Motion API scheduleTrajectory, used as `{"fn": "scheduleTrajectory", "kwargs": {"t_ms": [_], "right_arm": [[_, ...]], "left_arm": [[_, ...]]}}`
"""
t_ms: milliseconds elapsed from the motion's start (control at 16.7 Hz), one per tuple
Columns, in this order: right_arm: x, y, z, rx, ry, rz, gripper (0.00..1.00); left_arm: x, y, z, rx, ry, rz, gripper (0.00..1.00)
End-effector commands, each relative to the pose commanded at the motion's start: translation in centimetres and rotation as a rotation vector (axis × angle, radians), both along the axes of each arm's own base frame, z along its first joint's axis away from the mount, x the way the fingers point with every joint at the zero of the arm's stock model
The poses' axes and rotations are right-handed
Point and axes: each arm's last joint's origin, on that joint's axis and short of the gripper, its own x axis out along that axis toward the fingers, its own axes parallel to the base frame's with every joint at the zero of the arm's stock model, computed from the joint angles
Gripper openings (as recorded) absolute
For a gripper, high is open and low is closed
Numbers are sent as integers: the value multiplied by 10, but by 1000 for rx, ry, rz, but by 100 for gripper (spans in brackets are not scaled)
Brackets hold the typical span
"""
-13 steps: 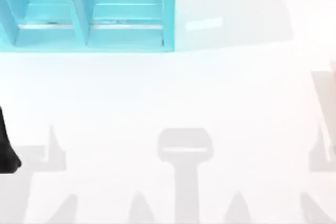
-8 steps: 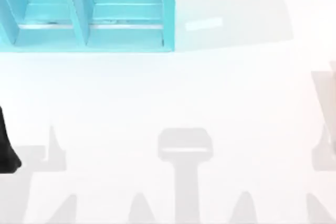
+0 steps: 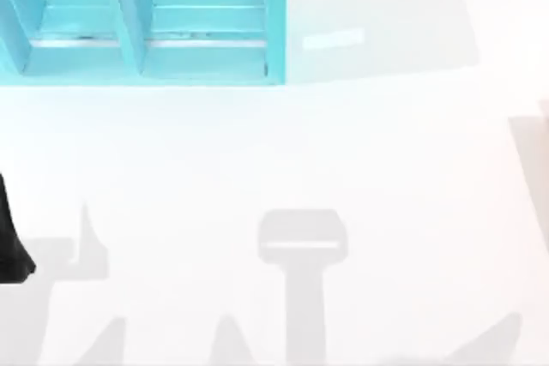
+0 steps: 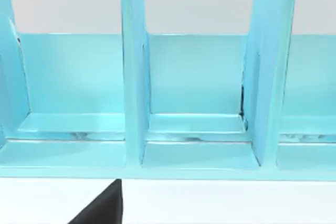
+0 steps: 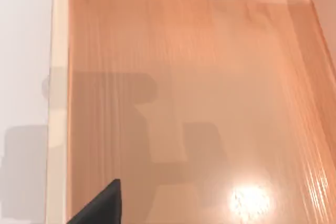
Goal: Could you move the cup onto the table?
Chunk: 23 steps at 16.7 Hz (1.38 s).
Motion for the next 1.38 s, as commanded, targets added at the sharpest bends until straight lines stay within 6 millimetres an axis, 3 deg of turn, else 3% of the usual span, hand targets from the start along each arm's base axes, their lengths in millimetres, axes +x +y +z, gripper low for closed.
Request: {"fn": "scheduleTrajectory", "kwargs": {"t_ms": [360,720,1140,1380], "right_arm": [[42,-64,23,115,550,-38,100],[61,-118,26,269,814,-8,100],[62,-123,25,282,833,0,100],[60,-122,3,286,835,-2,100]], "left_arm": [[0,0,0,0,0,0,100],[0,0,0,0,0,0,100],[0,0,0,0,0,0,100],[0,0,0,0,0,0,100]]}}
